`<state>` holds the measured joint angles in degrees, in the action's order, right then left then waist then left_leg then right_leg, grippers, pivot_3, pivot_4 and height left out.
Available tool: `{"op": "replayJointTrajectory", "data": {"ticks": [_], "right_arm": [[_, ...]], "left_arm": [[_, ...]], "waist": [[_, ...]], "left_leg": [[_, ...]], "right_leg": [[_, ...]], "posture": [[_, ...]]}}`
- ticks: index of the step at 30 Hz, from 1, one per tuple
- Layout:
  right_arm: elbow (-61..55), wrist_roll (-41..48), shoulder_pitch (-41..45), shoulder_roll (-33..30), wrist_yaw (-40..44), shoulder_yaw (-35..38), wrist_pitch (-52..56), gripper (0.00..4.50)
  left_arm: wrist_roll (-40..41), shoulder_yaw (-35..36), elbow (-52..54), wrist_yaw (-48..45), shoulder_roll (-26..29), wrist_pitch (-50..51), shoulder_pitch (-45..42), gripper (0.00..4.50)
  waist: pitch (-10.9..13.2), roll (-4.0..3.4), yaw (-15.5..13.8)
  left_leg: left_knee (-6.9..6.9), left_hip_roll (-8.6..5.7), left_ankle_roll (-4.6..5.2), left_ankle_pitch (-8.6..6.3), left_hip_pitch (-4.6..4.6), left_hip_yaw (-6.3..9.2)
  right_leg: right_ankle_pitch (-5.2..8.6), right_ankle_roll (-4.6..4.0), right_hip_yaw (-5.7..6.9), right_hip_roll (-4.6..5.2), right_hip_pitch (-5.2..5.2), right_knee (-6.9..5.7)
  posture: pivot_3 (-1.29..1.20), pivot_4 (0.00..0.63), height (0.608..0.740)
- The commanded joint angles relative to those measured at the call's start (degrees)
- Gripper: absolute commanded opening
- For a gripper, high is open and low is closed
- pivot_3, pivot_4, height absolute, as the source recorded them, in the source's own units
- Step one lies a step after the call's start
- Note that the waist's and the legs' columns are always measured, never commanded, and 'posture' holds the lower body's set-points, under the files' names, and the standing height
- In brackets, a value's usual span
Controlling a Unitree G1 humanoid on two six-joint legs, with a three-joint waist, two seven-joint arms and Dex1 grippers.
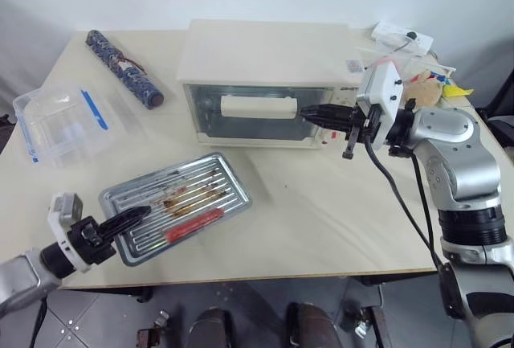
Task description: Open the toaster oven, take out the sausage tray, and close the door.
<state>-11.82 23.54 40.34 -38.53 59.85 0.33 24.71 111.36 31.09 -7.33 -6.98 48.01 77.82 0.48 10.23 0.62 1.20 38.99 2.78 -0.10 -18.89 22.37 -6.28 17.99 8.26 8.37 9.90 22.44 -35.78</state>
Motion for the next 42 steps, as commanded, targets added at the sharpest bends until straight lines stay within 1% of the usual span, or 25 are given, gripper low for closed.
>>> {"op": "replayJointTrajectory", "data": {"ticks": [1,2,5,10,12,13,14,16,17,21,24,27,29,30,31,37,39,40,41,42], "right_arm": [[-8.8,3.7,-4.7,-4.9,2.7,1.3,4.0,0.04],[-10.0,3.2,-6.2,-6.5,4.1,0.6,3.0,0.04],[-12.5,4.1,-12.7,-9.3,8.8,0.6,-0.2,0.60],[-8.0,3.0,-18.7,-9.9,12.4,1.5,-6.4,2.24],[-3.6,3.4,-21.1,-9.9,14.7,3.0,-9.0,2.88],[-1.7,3.3,-22.2,-10.3,15.7,3.5,-10.0,3.29],[-0.4,3.0,-22.8,-10.8,16.5,3.8,-11.0,3.58],[2.3,2.1,-23.7,-11.7,17.2,4.3,-12.8,4.34],[3.4,2.3,-23.8,-12.0,17.0,5.1,-13.2,4.44],[6.8,3.3,-24.8,-12.3,17.6,7.7,-14.4,4.44],[9.5,1.9,-25.7,-13.2,18.0,8.6,-15.8,4.44],[9.8,1.9,-25.9,-13.4,17.5,8.9,-15.9,4.44],[9.1,2.3,-25.6,-13.1,15.9,9.7,-15.3,4.44],[8.9,2.5,-25.6,-13.0,15.4,9.9,-15.1,4.50],[8.6,2.6,-25.7,-13.1,15.1,10.0,-14.9,4.50],[8.1,2.6,-26.1,-13.6,14.4,10.5,-14.8,4.50],[8.2,2.6,-25.9,-13.7,14.4,10.4,-14.8,4.50],[8.3,2.5,-25.7,-13.8,14.5,10.3,-14.9,4.50],[8.4,2.4,-25.5,-13.8,14.6,10.3,-14.9,4.50],[8.7,2.3,-25.0,-13.9,14.8,10.1,-15.0,4.50]], "left_arm": [[1.6,-5.1,-3.0,-2.7,2.1,3.1,-4.3,0.00],[1.6,-6.5,-3.9,-3.0,2.5,3.6,-5.7,0.00],[1.6,-11.6,-6.7,-3.6,3.3,5.2,-10.6,0.00],[1.6,-18.5,-11.0,-3.7,3.5,6.9,-18.1,0.00],[1.3,-22.2,-12.7,-2.7,2.7,7.2,-22.0,0.00],[0.7,-23.8,-13.5,-3.0,2.0,7.6,-23.9,0.00],[-0.5,-24.6,-14.0,-2.8,1.3,7.4,-25.0,0.00],[-3.0,-26.1,-15.6,-3.4,-0.3,7.9,-27.7,0.00],[-4.9,-26.7,-16.8,-3.7,-1.6,7.8,-29.2,0.00],[-13.9,-28.2,-20.4,-6.3,-6.9,8.5,-33.9,0.00],[-21.9,-28.9,-23.3,-8.7,-11.9,7.1,-37.4,0.00],[-28.5,-29.0,-25.5,-11.8,-14.4,7.2,-39.3,0.00],[-34.2,-30.9,-26.8,-14.8,-16.1,7.0,-40.7,0.00],[-36.4,-31.2,-27.4,-16.1,-16.6,7.1,-41.3,0.42],[-38.5,-31.4,-27.9,-17.7,-16.8,7.1,-41.7,0.63],[-48.0,-29.4,-30.0,-22.8,-16.7,7.1,-44.1,2.54],[-50.5,-28.4,-30.6,-23.7,-16.0,6.8,-44.7,3.11],[-51.5,-27.7,-30.8,-24.3,-14.8,7.0,-45.1,3.48],[-52.3,-27.1,-31.0,-24.8,-14.0,7.2,-45.4,3.72],[-53.2,-26.8,-30.5,-25.9,-12.3,7.1,-45.5,4.07]], "waist": [[0.0,0.01,-0.2],[0.0,0.02,-0.2],[0.0,0.03,-0.2],[0.0,0.06,-0.2],[0.0,0.11,-0.3],[0.0,0.13,-0.3],[0.0,0.12,-0.6],[0.0,0.12,-1.0],[0.0,0.12,-1.0],[0.0,0.12,-1.2],[0.0,0.13,-1.5],[0.0,0.10,-2.0],[-0.1,0.02,-2.7],[-0.1,0.01,-2.9],[-0.1,0.01,-3.1],[-0.1,0.00,-2.8],[-0.1,0.00,-2.7],[-0.1,0.00,-2.6],[-0.1,0.00,-2.5],[-0.1,0.01,-2.4]], "left_leg": [[-0.02,-0.01,0.00,0.00,0.00,-0.03],[-0.03,-0.02,0.01,-0.01,-0.01,-0.08],[-0.06,-0.02,0.01,-0.01,-0.04,-0.37],[-0.06,0.00,0.01,-0.01,-0.15,-0.60],[-0.05,0.00,0.01,-0.01,-0.20,-0.61],[-0.03,0.00,0.01,-0.01,-0.19,-0.63],[-0.01,0.00,0.01,-0.01,-0.18,-0.65],[0.00,-0.02,0.03,-0.01,-0.18,-0.71],[0.01,-0.02,0.03,-0.01,-0.18,-0.74],[0.09,-0.02,0.04,0.00,-0.17,-0.91],[0.09,-0.02,0.04,0.00,-0.16,-0.98],[0.13,-0.04,0.06,0.02,-0.17,-1.00],[0.16,-0.04,0.07,0.04,-0.22,-1.01],[0.20,-0.05,0.09,0.06,-0.21,-1.01],[0.21,-0.07,0.12,0.09,-0.21,-0.98],[0.24,-0.09,0.10,0.12,-0.22,-0.90],[0.24,-0.09,0.09,0.16,-0.22,-0.89],[0.24,-0.09,0.10,0.19,-0.22,-0.89],[0.24,-0.09,0.10,0.20,-0.23,-0.89],[0.24,-0.08,0.10,0.21,-0.23,-0.89]], "right_leg": [[0.00,0.01,-0.04,0.00,0.00,0.01],[0.00,0.01,-0.08,-0.01,0.01,0.03],[-0.01,0.02,-0.26,-0.05,0.08,0.07],[-0.01,0.02,-0.54,-0.10,0.10,0.09],[-0.02,0.03,-0.63,-0.12,0.09,0.09],[-0.02,0.04,-0.63,-0.15,0.08,0.09],[-0.02,0.04,-0.65,-0.15,0.08,0.09],[-0.03,0.07,-0.75,-0.15,0.09,0.13],[-0.03,0.07,-0.75,-0.15,0.08,0.13],[-0.04,0.07,-0.74,-0.20,0.04,0.12],[-0.04,0.08,-0.73,-0.21,0.02,0.13],[-0.04,0.09,-0.77,-0.21,-0.02,0.15],[-0.04,0.09,-0.79,-0.21,-0.06,0.15],[-0.04,0.09,-0.80,-0.21,-0.09,0.16],[-0.04,0.09,-0.85,-0.21,-0.12,0.19],[-0.04,0.09,-0.84,-0.21,-0.20,0.19],[-0.04,0.09,-0.84,-0.21,-0.21,0.18],[-0.04,0.09,-0.84,-0.21,-0.21,0.18],[-0.04,0.09,-0.85,-0.21,-0.21,0.17],[-0.04,0.08,-0.85,-0.22,-0.21,0.17]], "posture": [[0.00,0.150,0.740],[0.00,0.150,0.740],[0.00,0.150,0.740],[0.00,0.150,0.740],[0.00,0.150,0.740],[0.00,0.150,0.740],[0.00,0.150,0.740],[0.00,0.150,0.740],[0.00,0.150,0.740],[0.00,0.150,0.740],[0.00,0.150,0.740],[0.00,0.150,0.740],[0.00,0.150,0.740],[0.00,0.150,0.740],[0.00,0.150,0.740],[0.00,0.150,0.740],[0.00,0.150,0.740],[0.00,0.150,0.740],[0.00,0.150,0.740],[0.00,0.150,0.740]]}}
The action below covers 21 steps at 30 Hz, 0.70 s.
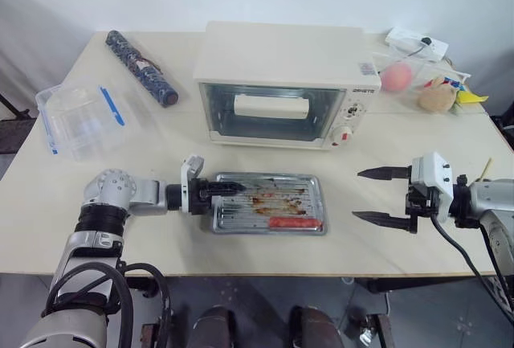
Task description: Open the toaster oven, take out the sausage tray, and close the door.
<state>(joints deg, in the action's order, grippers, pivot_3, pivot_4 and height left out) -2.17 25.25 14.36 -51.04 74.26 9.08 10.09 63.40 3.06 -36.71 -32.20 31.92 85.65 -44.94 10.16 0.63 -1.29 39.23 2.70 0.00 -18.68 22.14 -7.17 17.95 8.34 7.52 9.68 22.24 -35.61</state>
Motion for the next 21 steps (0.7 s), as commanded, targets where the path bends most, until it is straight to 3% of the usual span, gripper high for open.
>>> {"op": "replayJointTrajectory", "data": {"ticks": [1,6,12,16,21], "right_arm": [[-0.6,0.5,1.4,-1.5,0.7,1.1,-0.4,4.50],[1.8,-0.5,4.0,-1.4,2.0,-0.2,-1.3,4.50],[5.0,-2.1,7.4,-1.0,3.8,-2.3,-2.7,4.50],[7.3,-6.1,7.9,-1.6,5.8,-5.8,-6.8,4.50],[9.9,-10.4,6.9,-2.2,6.1,-8.0,-11.9,4.50]], "left_arm": [[-6.1,1.7,-0.7,-1.8,5.3,-1.2,-0.2,4.34],[-11.0,1.6,2.2,-10.5,12.1,-8.2,0.0,4.48],[-22.4,7.6,17.6,-29.6,12.5,-52.7,11.7,4.48],[-28.6,5.0,21.4,-38.3,16.8,-61.2,20.0,4.48],[-36.0,3.4,13.7,-50.3,17.9,-79.3,25.5,4.48]], "waist": [[0.0,0.01,0.2],[0.0,0.03,1.8],[0.1,0.06,1.4],[0.1,0.06,1.3],[0.1,0.04,1.4]], "left_leg": [[0.00,0.01,0.00,0.00,0.00,0.00],[-0.15,0.06,-0.07,0.03,0.00,-0.05],[-0.17,0.08,-0.10,-0.01,0.18,-0.07],[-0.15,0.08,-0.08,-0.03,0.22,-0.05],[-0.15,0.08,-0.06,-0.03,0.21,-0.10]], "right_leg": [[0.00,0.00,0.00,0.00,0.01,-0.01],[0.01,-0.02,-0.08,-0.06,0.23,-0.21],[0.01,-0.02,-0.05,-0.06,0.35,-0.06],[0.00,-0.01,0.01,-0.06,0.34,-0.02],[0.01,-0.01,-0.01,-0.06,0.35,-0.01]], "posture": [[0.00,0.150,0.740],[0.00,0.150,0.740],[0.00,0.150,0.740],[0.00,0.150,0.740],[0.00,0.150,0.740]]}}
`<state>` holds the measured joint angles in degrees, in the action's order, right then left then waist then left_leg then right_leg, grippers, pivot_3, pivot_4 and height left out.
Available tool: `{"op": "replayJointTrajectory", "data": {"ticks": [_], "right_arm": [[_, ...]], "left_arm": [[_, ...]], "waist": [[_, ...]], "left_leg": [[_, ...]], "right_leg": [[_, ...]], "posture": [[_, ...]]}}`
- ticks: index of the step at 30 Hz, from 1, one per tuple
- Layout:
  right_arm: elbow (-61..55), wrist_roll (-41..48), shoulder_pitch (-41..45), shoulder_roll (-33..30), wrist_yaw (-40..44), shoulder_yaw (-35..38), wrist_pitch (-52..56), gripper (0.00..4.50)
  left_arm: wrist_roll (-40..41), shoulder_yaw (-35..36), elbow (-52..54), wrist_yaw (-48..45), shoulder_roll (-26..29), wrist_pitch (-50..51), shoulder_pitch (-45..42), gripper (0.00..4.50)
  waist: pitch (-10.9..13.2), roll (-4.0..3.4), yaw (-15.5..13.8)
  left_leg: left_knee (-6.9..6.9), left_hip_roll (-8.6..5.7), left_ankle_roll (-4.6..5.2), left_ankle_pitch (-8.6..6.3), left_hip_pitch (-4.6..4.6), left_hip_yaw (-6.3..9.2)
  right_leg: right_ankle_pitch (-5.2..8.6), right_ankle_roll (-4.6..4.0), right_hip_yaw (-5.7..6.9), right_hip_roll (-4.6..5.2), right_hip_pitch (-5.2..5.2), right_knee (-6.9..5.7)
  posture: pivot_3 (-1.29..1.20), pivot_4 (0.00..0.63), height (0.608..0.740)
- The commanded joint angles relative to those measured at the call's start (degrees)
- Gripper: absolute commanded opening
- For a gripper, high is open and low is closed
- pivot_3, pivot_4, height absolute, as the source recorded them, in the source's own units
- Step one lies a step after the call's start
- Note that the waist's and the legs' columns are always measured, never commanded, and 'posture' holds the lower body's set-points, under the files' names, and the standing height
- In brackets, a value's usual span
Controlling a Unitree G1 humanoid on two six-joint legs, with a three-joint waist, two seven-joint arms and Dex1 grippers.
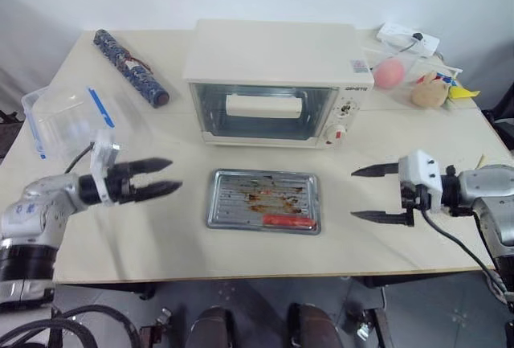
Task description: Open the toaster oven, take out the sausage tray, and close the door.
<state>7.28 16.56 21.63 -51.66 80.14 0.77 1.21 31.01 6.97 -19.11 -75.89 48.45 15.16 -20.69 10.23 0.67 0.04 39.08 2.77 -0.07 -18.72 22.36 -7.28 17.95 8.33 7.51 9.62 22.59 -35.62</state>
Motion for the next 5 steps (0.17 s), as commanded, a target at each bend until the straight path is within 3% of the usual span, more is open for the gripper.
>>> {"op": "replayJointTrajectory", "data": {"ticks": [1,5], "right_arm": [[0.5,-1.9,-0.8,-1.4,-0.5,0.6,-3.1,4.50],[-2.3,-1.6,-4.9,-1.1,-4.3,3.3,-2.1,4.50]], "left_arm": [[-4.5,-0.5,-5.4,-7.6,1.5,-10.8,1.2,4.48],[-5.8,1.3,-10.6,-8.1,0.2,-16.9,-0.3,4.48]], "waist": [[0.0,-0.01,0.0],[0.0,0.00,-0.1]], "left_leg": [[-0.01,0.01,0.00,0.00,0.00,-0.02],[0.01,0.02,0.03,-0.02,0.02,0.02]], "right_leg": [[0.00,0.00,0.00,0.00,0.02,0.00],[0.00,0.00,0.02,0.00,0.03,-0.04]], "posture": [[0.00,0.150,0.740],[0.00,0.150,0.740]]}}
